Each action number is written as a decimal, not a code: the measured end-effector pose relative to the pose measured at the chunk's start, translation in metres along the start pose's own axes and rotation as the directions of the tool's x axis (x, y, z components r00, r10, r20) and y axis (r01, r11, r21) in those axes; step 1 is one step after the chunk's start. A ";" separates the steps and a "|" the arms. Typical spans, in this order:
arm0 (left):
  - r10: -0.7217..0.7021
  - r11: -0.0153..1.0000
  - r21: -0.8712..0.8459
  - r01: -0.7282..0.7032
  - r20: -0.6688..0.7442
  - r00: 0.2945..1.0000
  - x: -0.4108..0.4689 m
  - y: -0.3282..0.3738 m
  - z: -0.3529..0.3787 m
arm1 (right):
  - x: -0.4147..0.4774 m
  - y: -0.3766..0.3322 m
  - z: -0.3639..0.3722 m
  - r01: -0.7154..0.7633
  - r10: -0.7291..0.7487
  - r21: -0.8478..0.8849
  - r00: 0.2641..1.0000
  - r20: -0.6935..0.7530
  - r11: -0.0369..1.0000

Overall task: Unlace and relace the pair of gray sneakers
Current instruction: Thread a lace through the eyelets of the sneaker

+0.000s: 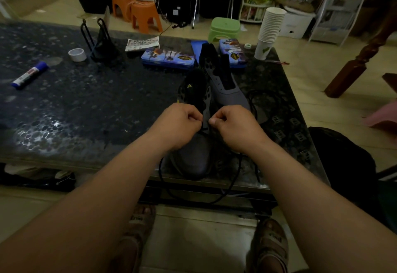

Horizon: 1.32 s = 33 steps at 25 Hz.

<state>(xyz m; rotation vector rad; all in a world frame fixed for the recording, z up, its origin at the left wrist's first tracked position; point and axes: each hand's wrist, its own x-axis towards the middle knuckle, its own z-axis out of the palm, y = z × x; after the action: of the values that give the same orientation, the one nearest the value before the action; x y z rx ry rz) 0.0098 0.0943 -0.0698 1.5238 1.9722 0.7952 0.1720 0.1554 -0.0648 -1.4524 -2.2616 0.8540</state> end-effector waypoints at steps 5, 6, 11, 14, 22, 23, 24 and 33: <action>0.046 0.999 0.027 -0.045 -0.017 0.999 0.000 -0.002 0.001 | 0.002 0.000 0.002 0.026 -0.028 -0.037 0.998 -0.052 0.999; 0.048 0.998 0.030 -0.047 -0.022 0.999 0.001 -0.002 0.001 | 0.001 0.001 0.001 0.029 -0.031 -0.030 0.998 -0.063 0.999; 0.053 0.998 0.042 -0.052 -0.013 0.999 0.004 -0.003 0.001 | 0.002 0.000 0.002 0.029 -0.031 -0.032 0.998 -0.049 0.999; 0.058 0.997 0.055 -0.057 -0.018 0.998 0.005 -0.002 0.003 | 0.000 -0.002 0.003 0.052 -0.061 -0.101 0.995 -0.083 0.994; 0.067 0.996 0.061 -0.065 -0.021 0.998 0.005 -0.003 0.003 | 0.003 -0.001 -0.002 0.125 -0.125 -0.127 0.992 0.007 0.984; 0.067 0.996 0.054 -0.066 -0.017 0.998 0.006 -0.003 0.003 | 0.003 0.000 -0.003 0.121 -0.122 -0.087 0.993 -0.009 0.989; 0.070 0.996 0.049 -0.069 -0.011 0.998 0.006 -0.003 0.003 | 0.002 0.000 -0.003 0.123 -0.124 -0.052 0.992 -0.027 0.991; 0.092 0.992 0.086 -0.096 0.058 0.994 0.008 -0.004 0.004 | 0.003 0.001 0.001 0.068 -0.071 0.110 0.997 0.021 0.992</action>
<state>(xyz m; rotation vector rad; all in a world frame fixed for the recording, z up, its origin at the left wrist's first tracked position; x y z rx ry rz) 0.0080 0.1021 -0.0762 1.6830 1.9315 0.7046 0.1710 0.1586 -0.0667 -1.3141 -2.2319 0.9630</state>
